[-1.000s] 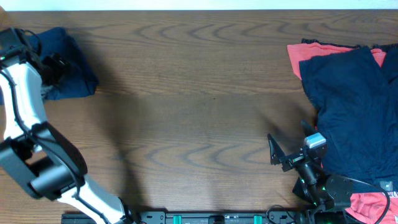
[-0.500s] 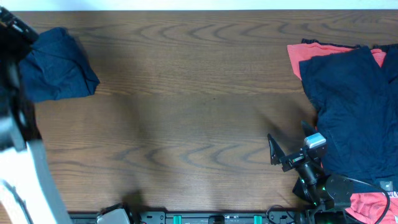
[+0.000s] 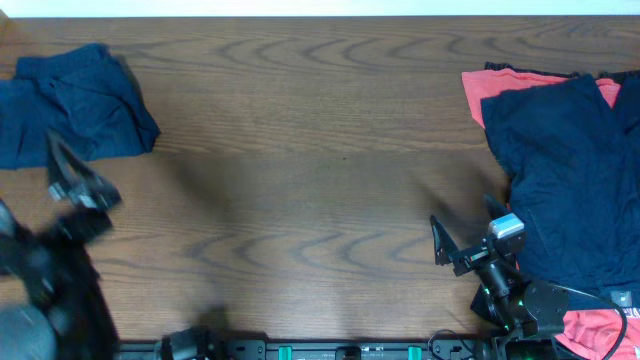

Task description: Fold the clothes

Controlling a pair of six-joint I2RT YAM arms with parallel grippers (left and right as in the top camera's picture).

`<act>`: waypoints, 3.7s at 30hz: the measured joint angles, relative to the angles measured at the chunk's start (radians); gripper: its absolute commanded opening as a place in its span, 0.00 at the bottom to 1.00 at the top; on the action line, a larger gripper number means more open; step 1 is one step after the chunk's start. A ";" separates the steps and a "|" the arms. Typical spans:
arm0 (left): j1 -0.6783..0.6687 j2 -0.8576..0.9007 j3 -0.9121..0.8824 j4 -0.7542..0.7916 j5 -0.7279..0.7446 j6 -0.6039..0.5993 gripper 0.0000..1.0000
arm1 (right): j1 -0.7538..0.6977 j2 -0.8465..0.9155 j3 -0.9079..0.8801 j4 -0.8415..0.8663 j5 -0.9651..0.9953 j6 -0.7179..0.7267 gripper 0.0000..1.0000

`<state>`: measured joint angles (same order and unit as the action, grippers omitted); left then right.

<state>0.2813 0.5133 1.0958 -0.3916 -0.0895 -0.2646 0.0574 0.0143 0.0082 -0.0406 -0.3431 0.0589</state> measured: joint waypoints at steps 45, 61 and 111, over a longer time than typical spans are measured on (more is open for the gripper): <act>-0.076 -0.499 -0.806 0.259 -0.019 0.000 0.98 | 0.000 -0.002 0.000 0.000 -0.001 0.000 0.99; -0.076 -0.499 -0.806 0.259 -0.019 0.000 0.98 | 0.000 -0.002 0.000 0.000 -0.001 0.000 0.99; -0.076 -0.499 -0.806 0.259 -0.019 0.000 0.98 | 0.000 -0.002 0.000 0.000 -0.001 0.000 0.99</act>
<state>0.2054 0.0147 0.2901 -0.1322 -0.1085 -0.2646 0.0574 0.0128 0.0082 -0.0406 -0.3443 0.0589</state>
